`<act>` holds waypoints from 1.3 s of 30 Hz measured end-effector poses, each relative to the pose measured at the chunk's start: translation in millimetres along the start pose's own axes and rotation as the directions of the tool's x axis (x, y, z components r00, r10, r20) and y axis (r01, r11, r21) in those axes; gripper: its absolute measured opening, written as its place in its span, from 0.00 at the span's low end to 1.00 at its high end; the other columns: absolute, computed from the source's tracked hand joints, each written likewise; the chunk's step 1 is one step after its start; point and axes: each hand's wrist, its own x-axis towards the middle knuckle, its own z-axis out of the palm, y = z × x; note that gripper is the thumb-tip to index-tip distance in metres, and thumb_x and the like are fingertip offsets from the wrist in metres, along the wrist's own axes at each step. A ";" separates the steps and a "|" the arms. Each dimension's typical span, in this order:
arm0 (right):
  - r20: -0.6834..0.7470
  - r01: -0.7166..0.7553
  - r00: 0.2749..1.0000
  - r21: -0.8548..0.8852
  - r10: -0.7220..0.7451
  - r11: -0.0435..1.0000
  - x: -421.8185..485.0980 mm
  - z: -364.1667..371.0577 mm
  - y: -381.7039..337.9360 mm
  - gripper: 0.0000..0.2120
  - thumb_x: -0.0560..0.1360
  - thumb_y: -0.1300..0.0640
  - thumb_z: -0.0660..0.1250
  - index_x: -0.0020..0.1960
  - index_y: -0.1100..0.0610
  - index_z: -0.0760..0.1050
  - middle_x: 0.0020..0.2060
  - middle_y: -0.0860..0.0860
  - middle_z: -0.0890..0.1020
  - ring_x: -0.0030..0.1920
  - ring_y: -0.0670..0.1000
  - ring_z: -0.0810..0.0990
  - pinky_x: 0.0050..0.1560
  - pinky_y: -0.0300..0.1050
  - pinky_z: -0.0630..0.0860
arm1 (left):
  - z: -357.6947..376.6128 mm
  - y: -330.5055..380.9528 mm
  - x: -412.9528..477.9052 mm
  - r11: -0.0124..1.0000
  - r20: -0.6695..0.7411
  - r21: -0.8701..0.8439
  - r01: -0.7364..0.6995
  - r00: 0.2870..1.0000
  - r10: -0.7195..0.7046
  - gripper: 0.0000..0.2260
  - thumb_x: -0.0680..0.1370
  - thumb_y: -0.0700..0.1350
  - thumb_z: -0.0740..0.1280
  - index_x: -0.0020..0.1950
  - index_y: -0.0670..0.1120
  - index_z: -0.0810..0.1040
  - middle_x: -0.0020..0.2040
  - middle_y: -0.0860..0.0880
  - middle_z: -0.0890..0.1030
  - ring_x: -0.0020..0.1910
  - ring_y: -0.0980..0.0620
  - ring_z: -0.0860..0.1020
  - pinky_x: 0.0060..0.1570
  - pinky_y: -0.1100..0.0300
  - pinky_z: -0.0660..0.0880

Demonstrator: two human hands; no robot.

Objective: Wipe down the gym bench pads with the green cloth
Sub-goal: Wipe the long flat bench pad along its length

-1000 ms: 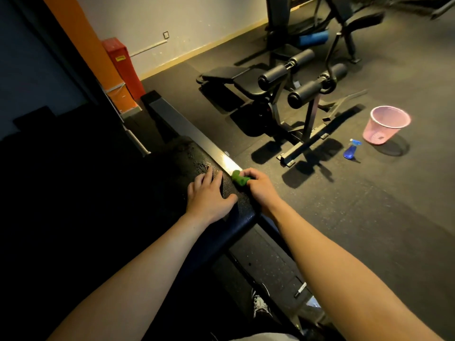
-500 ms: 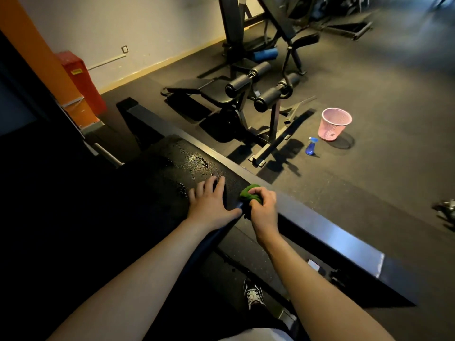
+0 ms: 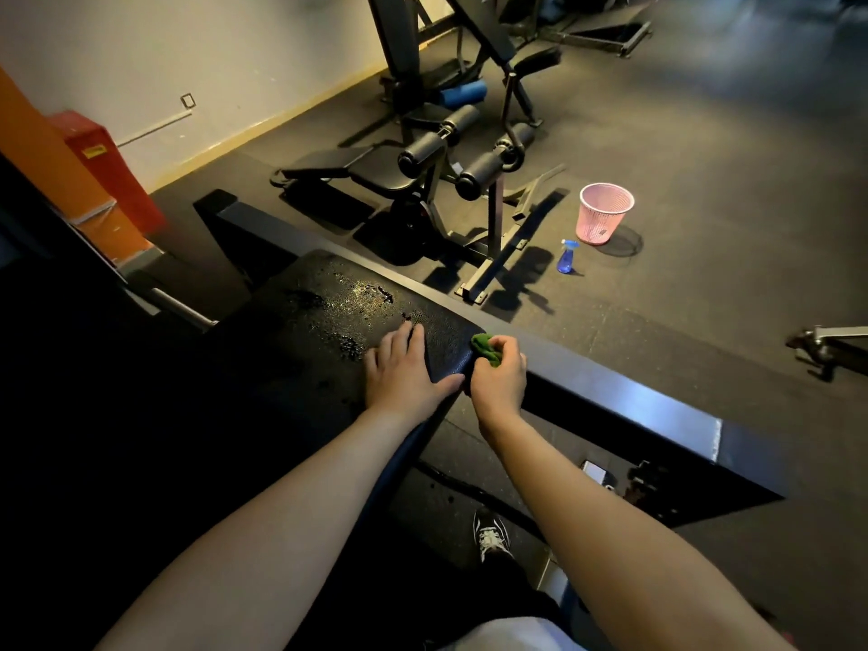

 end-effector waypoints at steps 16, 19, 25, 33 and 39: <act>0.716 0.846 0.522 -0.367 -0.463 0.386 10.1 18.1 -48.8 0.26 0.74 0.57 0.73 0.70 0.51 0.74 0.69 0.55 0.67 0.70 0.55 0.63 0.71 0.48 0.63 | -25.1 -64.6 8.1 0.988 0.038 -0.044 0.147 0.989 -0.145 0.43 0.74 0.70 0.63 0.82 0.52 0.52 0.82 0.49 0.50 0.79 0.42 0.51 0.76 0.42 0.54; 0.724 0.831 0.536 -0.362 -0.434 0.422 35.0 19.2 -51.6 0.27 0.73 0.60 0.74 0.70 0.51 0.73 0.68 0.57 0.66 0.68 0.58 0.65 0.70 0.51 0.68 | -23.0 -65.1 9.0 0.983 0.030 -0.070 0.171 0.985 -0.169 0.44 0.73 0.71 0.64 0.81 0.53 0.53 0.82 0.50 0.50 0.78 0.43 0.51 0.76 0.43 0.53; 0.465 0.531 0.833 -0.521 -0.300 0.668 74.2 46.8 -62.7 0.21 0.80 0.63 0.61 0.72 0.51 0.72 0.64 0.55 0.68 0.67 0.56 0.66 0.70 0.49 0.64 | -18.8 -66.5 7.0 0.976 0.031 -0.109 0.187 0.982 -0.185 0.44 0.72 0.72 0.64 0.81 0.55 0.52 0.82 0.52 0.49 0.79 0.45 0.49 0.76 0.43 0.50; 0.609 0.806 0.585 -0.366 -0.535 0.465 26.3 43.1 -46.2 0.22 0.73 0.63 0.71 0.67 0.55 0.77 0.62 0.57 0.73 0.63 0.57 0.70 0.66 0.50 0.70 | -15.9 -67.1 8.9 0.966 0.013 -0.139 0.217 0.976 -0.217 0.44 0.71 0.71 0.66 0.81 0.55 0.54 0.82 0.52 0.50 0.79 0.46 0.50 0.76 0.44 0.50; 0.691 0.875 0.480 -0.328 -0.540 0.356 47.7 33.5 -51.6 0.25 0.73 0.60 0.72 0.69 0.52 0.75 0.62 0.57 0.72 0.63 0.58 0.70 0.64 0.50 0.71 | -17.1 -66.0 9.5 0.967 0.029 -0.130 0.221 0.975 -0.219 0.43 0.72 0.70 0.65 0.81 0.56 0.53 0.82 0.53 0.49 0.79 0.45 0.48 0.76 0.43 0.50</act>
